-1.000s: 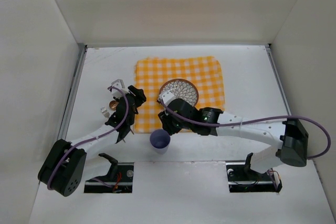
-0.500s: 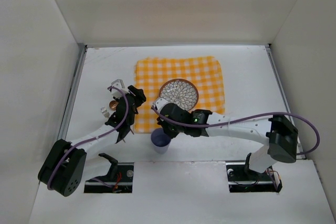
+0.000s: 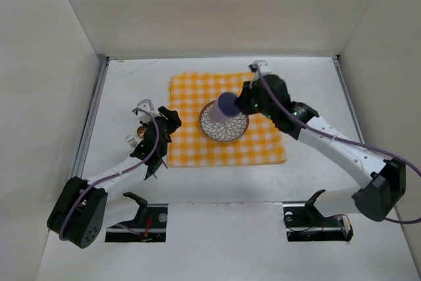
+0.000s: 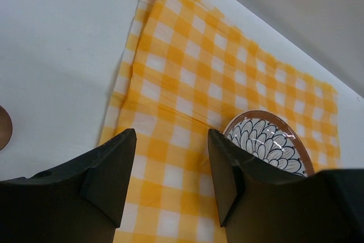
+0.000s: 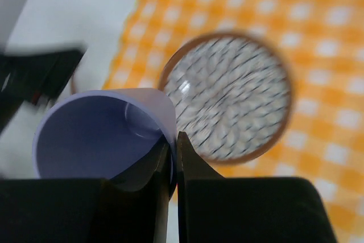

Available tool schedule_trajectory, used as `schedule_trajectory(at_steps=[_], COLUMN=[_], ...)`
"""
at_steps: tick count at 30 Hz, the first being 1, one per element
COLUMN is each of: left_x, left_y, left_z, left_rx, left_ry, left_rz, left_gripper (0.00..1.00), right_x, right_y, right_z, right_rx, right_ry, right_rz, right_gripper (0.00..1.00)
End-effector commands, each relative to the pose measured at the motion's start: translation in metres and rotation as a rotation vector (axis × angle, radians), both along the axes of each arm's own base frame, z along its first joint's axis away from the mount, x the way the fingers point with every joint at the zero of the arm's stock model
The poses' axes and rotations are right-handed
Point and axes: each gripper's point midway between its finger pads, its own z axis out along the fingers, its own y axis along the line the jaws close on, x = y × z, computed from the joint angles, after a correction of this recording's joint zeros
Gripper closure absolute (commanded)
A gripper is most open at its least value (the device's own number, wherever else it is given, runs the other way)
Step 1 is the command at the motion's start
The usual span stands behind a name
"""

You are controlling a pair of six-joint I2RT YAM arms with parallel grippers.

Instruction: Set the dinner table for one person

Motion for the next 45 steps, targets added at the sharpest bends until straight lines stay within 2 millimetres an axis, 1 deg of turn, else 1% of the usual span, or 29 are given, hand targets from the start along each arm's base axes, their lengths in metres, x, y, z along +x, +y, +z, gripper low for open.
schedule_trajectory(at_steps=[1,2,3,4,5,7,9,13,16,19,21,23,28,31,33,35,36,39,40,42,45], left_x=[0.0,0.001,0.001,0.001,0.001,0.0,0.001,0.001,0.003,0.003,0.003,0.004,0.004,0.005,0.005,0.005,0.006,0.006,0.006,0.007,0.009], left_y=[0.003,0.002,0.002,0.0,0.0,-0.001,0.0,-0.002,-0.002,0.0,0.0,0.001,0.001,0.003,0.002,0.003,0.003,0.004,0.004,0.006,0.008], left_z=[0.014,0.013,0.011,0.01,0.011,0.012,0.01,0.008,0.006,0.006,0.007,0.004,0.005,0.001,0.001,0.001,0.0,-0.001,0.0,0.001,0.001], left_rx=[-0.03,-0.027,-0.027,-0.025,-0.027,-0.028,-0.026,-0.025,-0.021,-0.024,-0.026,-0.021,-0.026,-0.025,-0.027,-0.026,-0.025,-0.026,-0.022,-0.018,-0.009], left_ry=[-0.053,-0.047,-0.043,-0.038,-0.04,-0.044,-0.037,-0.032,-0.025,-0.025,-0.028,-0.018,-0.021,-0.011,-0.011,-0.009,-0.007,-0.005,-0.007,-0.01,0.0], left_rz=[0.015,0.014,0.012,0.008,0.007,0.003,0.008,0.002,0.005,0.011,0.011,0.014,0.012,0.02,0.016,0.017,0.019,0.022,0.021,0.03,0.038], left_gripper=[0.49,0.49,0.49,0.49,0.49,0.49,0.49,0.49,0.49,0.49,0.49,0.49,0.49,0.49,0.49,0.49,0.49,0.49,0.49,0.49,0.49], right_x=[0.075,0.098,0.118,0.137,0.155,0.185,0.208,0.238,0.248,0.255,0.257,0.259,0.261,0.264,0.266,0.268,0.269,0.273,0.273,0.273,0.274], right_y=[-0.048,-0.07,-0.087,-0.103,-0.119,-0.144,-0.164,-0.182,-0.186,-0.188,-0.188,-0.188,-0.188,-0.188,-0.188,-0.187,-0.187,-0.184,-0.185,-0.186,-0.186], right_z=[0.051,0.053,0.055,0.053,0.05,0.04,0.024,0.004,-0.012,-0.023,-0.028,-0.037,-0.064,-0.077,-0.082,-0.086,-0.087,-0.081,-0.078,-0.065,-0.034], right_rx=[0.16,0.166,0.167,0.152,0.134,0.097,0.053,-0.017,-0.066,-0.106,-0.119,-0.138,-0.199,-0.213,-0.218,-0.222,-0.219,-0.207,-0.208,-0.197,-0.158], right_ry=[-0.116,-0.118,-0.123,-0.121,-0.114,-0.075,-0.019,0.039,0.089,0.107,0.115,0.136,0.193,0.213,0.217,0.223,0.222,0.208,0.202,0.175,0.113], right_rz=[-0.249,-0.326,-0.381,-0.428,-0.475,-0.544,-0.594,-0.633,-0.639,-0.638,-0.639,-0.636,-0.628,-0.627,-0.626,-0.624,-0.621,-0.618,-0.621,-0.626,-0.633], right_gripper=[0.92,0.92,0.92,0.92,0.92,0.92,0.92,0.92,0.92,0.92,0.91,0.91,0.9,0.89,0.88,0.83,0.8,0.74,0.7,0.61,0.51])
